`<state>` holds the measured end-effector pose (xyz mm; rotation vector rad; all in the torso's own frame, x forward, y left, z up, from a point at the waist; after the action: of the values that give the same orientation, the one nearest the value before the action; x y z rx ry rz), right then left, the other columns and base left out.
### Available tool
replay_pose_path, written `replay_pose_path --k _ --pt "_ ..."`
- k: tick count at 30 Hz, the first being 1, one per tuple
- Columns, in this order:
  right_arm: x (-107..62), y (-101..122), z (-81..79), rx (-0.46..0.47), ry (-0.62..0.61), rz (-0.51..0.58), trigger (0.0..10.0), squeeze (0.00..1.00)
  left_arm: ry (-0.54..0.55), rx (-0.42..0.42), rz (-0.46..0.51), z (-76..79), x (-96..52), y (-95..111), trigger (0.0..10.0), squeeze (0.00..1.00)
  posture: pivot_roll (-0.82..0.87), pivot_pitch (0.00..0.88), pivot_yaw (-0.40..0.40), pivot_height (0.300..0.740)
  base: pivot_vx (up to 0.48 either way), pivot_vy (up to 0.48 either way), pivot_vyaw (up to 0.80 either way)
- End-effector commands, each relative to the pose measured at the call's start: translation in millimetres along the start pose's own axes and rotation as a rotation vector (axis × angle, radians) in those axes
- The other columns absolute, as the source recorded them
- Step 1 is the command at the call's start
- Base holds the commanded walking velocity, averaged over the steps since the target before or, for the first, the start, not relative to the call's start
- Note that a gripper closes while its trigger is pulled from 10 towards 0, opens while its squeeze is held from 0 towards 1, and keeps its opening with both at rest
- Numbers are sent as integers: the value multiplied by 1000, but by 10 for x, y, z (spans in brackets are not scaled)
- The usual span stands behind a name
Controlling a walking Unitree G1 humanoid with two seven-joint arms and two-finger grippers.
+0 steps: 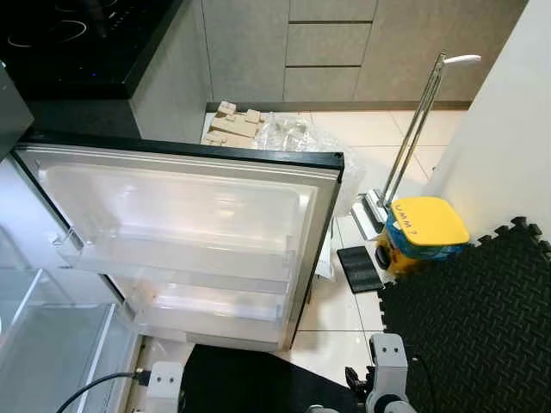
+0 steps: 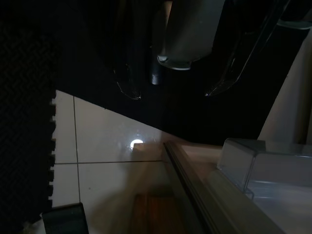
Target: Restocking fridge
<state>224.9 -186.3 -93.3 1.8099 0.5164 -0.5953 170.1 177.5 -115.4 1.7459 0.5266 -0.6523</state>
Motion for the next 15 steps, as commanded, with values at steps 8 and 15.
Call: replay_pose_path --k 8,15 --pt "-55 -125 90 2 -30 -43 10000 0 -8 -2 0 50 -33 -41 10000 0 -122 107 10 716 0 -314 0" --pt "-78 -152 140 -2 -40 -54 10000 0 17 -51 0 47 -54 -63 10000 0 -121 108 7 716 0 -274 0"
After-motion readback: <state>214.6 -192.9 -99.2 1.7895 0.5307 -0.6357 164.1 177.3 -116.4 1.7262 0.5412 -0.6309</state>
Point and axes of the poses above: a point about 5 cm out from each wrist's last joint towards the gripper, its own x axis pointing out of the wrist towards the gripper, its own y axis along the axis of the wrist's last joint, z = x × y, the point moved 4 cm from there along x, pointing out of the wrist towards the gripper, and after that the axes turned 14 degrees about x, right-handed, at the moved point
